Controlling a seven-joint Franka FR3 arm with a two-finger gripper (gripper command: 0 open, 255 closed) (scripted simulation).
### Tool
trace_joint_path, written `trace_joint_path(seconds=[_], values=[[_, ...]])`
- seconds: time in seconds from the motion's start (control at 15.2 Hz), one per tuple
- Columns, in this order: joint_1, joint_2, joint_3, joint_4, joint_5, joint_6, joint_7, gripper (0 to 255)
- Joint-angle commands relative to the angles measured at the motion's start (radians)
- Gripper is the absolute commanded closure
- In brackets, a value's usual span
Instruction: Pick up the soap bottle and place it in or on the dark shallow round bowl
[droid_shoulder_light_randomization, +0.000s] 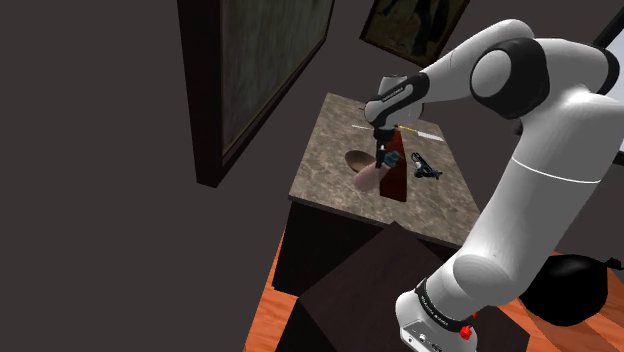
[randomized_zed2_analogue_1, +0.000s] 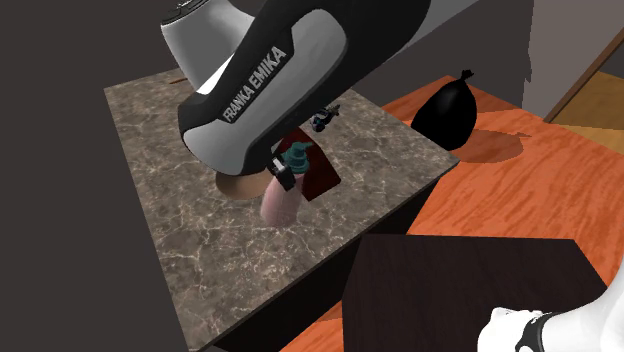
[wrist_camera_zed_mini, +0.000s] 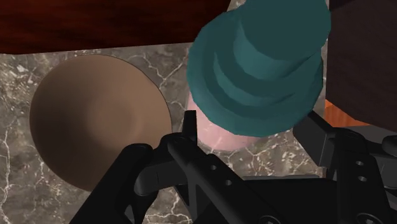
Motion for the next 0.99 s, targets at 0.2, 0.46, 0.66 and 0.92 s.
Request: trace_joint_path(seconds=[0.2, 0.46, 0.66, 0.92], values=[[0.009, -0.048, -0.007, 0.016, -0.018, -0.061, 0.004, 255], [0.014, -0.082, -0.011, 0.033, -0.031, -0.11, 0.006, 255], [0.018, -0.106, -0.012, 0.048, -0.039, -0.148, 0.006, 255], [0.022, -0.136, -0.014, 0.072, -0.049, -0.198, 0.006, 255]])
